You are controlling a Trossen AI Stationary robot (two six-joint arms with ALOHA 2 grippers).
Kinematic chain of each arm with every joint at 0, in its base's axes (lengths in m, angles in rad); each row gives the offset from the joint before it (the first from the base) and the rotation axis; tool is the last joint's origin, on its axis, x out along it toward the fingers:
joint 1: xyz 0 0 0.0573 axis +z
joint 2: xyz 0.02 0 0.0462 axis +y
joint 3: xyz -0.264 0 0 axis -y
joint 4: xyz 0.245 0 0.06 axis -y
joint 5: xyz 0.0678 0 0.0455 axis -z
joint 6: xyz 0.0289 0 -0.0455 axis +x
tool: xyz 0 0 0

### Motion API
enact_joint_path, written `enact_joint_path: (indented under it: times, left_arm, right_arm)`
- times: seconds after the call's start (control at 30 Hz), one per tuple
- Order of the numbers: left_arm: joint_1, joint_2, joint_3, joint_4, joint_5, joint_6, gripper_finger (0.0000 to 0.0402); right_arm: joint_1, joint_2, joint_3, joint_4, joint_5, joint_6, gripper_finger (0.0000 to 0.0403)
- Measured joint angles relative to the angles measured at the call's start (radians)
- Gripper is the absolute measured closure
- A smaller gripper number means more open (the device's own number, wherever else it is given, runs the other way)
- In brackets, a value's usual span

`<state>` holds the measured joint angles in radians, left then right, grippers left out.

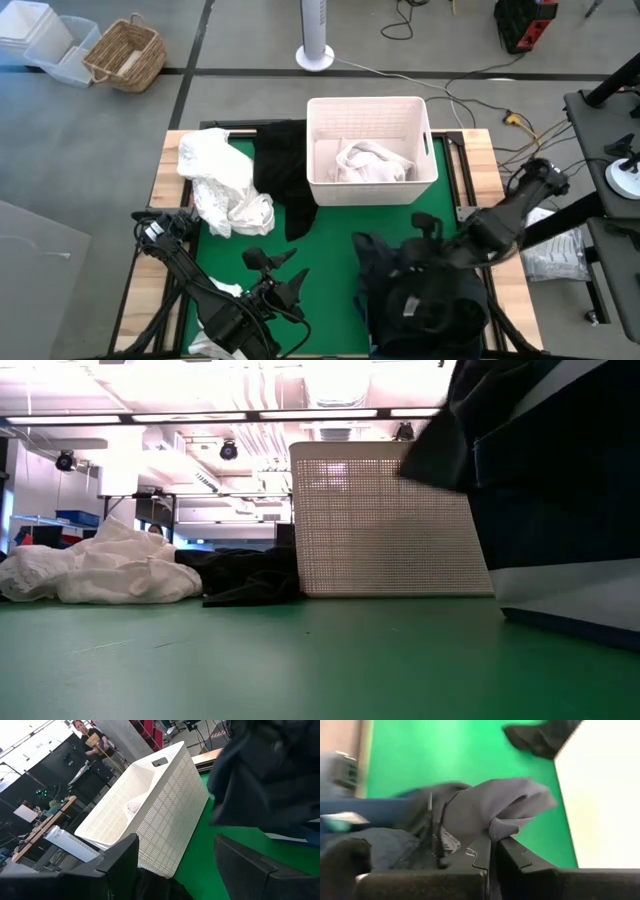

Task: Sort clothes
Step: Put the black shorts into the blue laundry bin

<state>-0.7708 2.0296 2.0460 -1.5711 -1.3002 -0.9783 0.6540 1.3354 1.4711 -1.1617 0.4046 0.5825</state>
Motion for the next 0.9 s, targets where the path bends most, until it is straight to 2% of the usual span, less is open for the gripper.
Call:
enact_joint_path:
  times: [0.2, 0.33, 0.47, 0.57, 0.7, 0.9]
  left_arm:
    - [0.000, 0.000, 0.000, 0.000, 0.001, 0.000, 0.0169]
    - [0.000, 0.000, 0.000, 0.000, 0.003, 0.000, 0.0169]
    - [0.000, 0.000, 0.000, 0.000, 0.003, 0.000, 0.0169]
    - [0.000, 0.000, 0.000, 0.000, 0.003, -0.001, 0.0169]
    - [0.001, 0.000, 0.000, 0.000, 0.003, -0.001, 0.0169]
    - [0.002, 0.000, 0.000, 0.002, 0.003, -0.001, 0.0169]
  right_arm:
    - [0.142, -0.007, 0.067, -0.034, -0.006, 0.100, 0.0394]
    - [0.238, 0.004, 0.034, -0.036, -0.031, 0.210, 0.0394]
    - [0.322, 0.025, -0.062, 0.007, -0.037, 0.312, 0.0394]
    - [0.335, 0.029, -0.168, 0.073, -0.031, 0.408, 0.0394]
    - [0.323, 0.029, -0.293, 0.204, -0.028, 0.431, 0.0394]
    - [0.266, 0.027, -0.433, 0.267, -0.094, 0.494, 0.0394]
